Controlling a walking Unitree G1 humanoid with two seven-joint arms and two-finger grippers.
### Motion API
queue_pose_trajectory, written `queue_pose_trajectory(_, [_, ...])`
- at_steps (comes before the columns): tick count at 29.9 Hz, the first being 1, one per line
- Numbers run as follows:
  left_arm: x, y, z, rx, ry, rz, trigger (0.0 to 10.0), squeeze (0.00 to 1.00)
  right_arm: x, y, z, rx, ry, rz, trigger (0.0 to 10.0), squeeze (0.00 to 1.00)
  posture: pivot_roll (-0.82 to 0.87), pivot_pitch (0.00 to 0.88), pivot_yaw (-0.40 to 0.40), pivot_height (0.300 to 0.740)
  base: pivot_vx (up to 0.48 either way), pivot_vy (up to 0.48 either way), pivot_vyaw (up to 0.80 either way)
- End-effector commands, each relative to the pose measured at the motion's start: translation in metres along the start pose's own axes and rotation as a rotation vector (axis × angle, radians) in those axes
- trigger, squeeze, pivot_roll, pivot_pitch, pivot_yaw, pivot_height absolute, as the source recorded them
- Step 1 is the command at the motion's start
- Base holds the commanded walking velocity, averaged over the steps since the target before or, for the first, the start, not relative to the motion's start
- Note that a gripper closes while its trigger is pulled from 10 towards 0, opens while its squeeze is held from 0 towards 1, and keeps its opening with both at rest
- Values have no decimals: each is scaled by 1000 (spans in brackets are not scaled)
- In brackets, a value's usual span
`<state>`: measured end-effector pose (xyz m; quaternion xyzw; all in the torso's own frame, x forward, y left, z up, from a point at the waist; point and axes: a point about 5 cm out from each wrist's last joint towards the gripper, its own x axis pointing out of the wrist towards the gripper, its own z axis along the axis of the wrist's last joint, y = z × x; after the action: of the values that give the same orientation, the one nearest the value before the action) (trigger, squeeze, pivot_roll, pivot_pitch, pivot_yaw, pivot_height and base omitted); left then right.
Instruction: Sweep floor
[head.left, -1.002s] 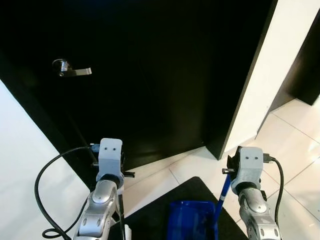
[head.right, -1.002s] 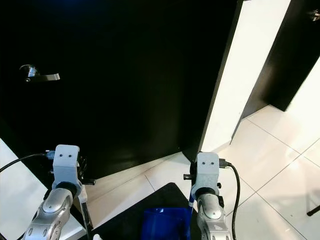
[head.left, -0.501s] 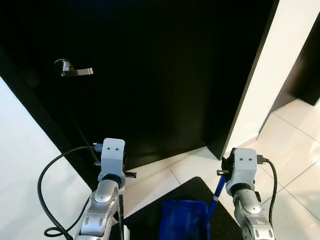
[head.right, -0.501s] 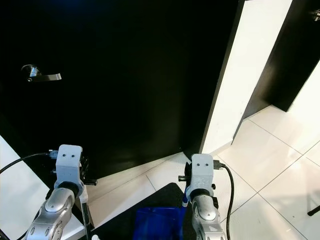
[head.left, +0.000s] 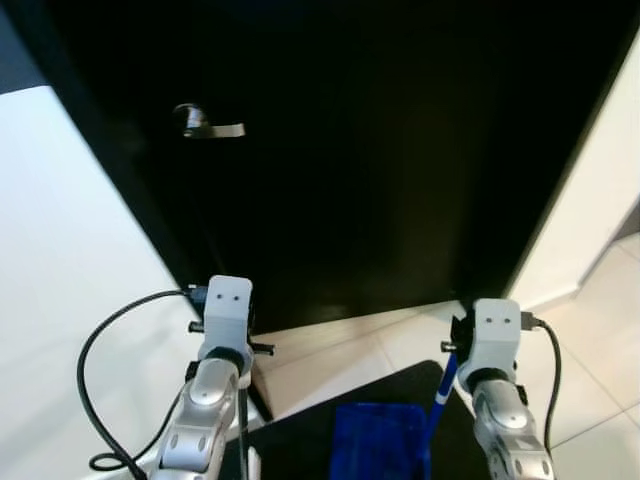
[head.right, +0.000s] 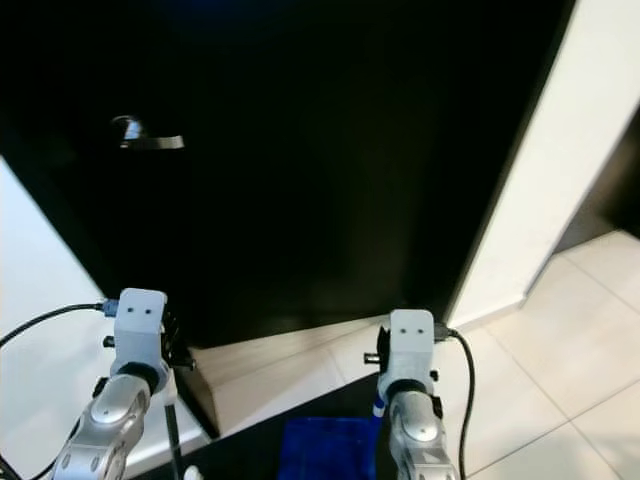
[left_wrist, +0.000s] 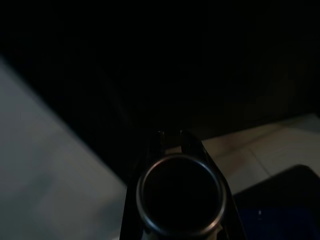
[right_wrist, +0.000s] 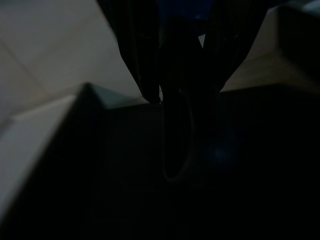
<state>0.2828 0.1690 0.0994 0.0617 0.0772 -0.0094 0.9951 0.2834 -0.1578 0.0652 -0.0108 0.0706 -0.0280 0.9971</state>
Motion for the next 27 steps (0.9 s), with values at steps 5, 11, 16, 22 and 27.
queue_pose_trajectory(5, [-2,8,-5,27,20,27,10000,0,1,7,6,29,-35,31,10000,0,-13,57,78,740,0,0,784])
queue_pose_trajectory(11, [-2,8,-5,29,21,27,10000,0,1,9,6,34,-35,49,10000,0,-9,60,78,740,0,0,781])
queue_pose_trajectory(16, [-2,8,-5,29,20,27,10000,0,1,10,6,37,-36,57,10000,0,-8,60,78,740,0,0,781])
queue_pose_trajectory(22, [-2,8,-5,29,20,27,10000,0,0,11,6,38,-37,62,10000,0,-8,60,78,740,0,0,780])
queue_pose_trajectory(27, [-2,7,-5,29,21,25,10000,0,0,11,5,39,-37,66,10000,0,-9,62,78,740,0,0,777])
